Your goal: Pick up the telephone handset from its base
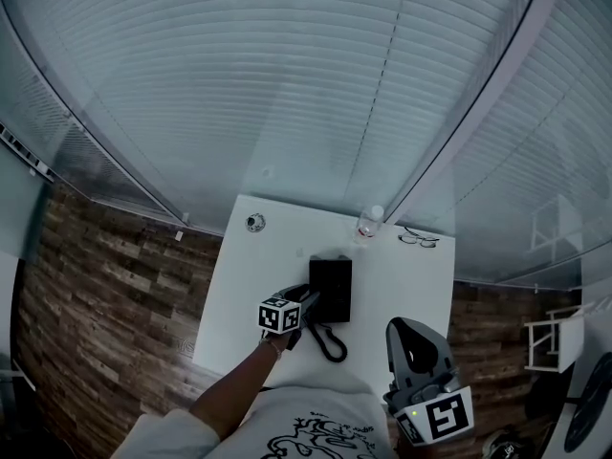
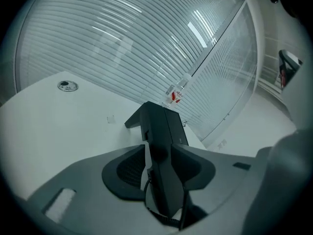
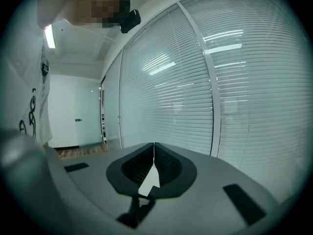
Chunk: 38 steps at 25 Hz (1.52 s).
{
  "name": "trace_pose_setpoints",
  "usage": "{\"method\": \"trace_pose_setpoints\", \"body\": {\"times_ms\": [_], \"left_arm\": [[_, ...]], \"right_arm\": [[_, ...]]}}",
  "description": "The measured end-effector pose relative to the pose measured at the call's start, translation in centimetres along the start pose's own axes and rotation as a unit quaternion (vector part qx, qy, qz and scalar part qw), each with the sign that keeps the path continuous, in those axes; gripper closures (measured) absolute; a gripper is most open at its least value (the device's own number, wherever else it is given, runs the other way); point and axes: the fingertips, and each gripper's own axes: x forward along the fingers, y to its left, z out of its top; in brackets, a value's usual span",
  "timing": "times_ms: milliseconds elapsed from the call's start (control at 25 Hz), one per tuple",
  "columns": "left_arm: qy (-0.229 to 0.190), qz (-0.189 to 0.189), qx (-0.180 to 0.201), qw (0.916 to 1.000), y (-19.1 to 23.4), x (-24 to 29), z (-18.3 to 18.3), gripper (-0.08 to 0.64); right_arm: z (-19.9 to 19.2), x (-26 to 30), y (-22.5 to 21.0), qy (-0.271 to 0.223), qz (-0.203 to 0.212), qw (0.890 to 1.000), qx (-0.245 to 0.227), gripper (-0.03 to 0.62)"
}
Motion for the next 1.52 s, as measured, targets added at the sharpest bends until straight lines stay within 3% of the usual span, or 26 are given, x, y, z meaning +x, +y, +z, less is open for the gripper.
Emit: {"method": "trace_pose_setpoints", "body": {"times_ms": [360,640,1120,1520], "left_arm": [[-0.001,-0.017,-0.025,0.9995,-0.4,0.9,0.1,0.43],[-0.01,-0.009,-0.059,0.9982,-0.5,0.3,0.2,0.466],[-0.014,-0.012,-0.043,0.9989,-1.5,-0.6,0.5,0.476],[-0.039,-0.012,-0.057,0.9976,-2.3,-2.3,1.0,0.491]], "right_arm": [[-0.3,-0.1,-1.1,0.004,-0.005,1.0,0.003,0.586],[-0.4,-0.1,-0.8,0.002,-0.003,1.0,0.001,0.586],[0.0,-1.0,-0.4,-0.003,-0.006,1.0,-0.002,0.586],[0.0,-1.9,0.1,-0.01,-0.006,1.0,-0.003,0.586]]}}
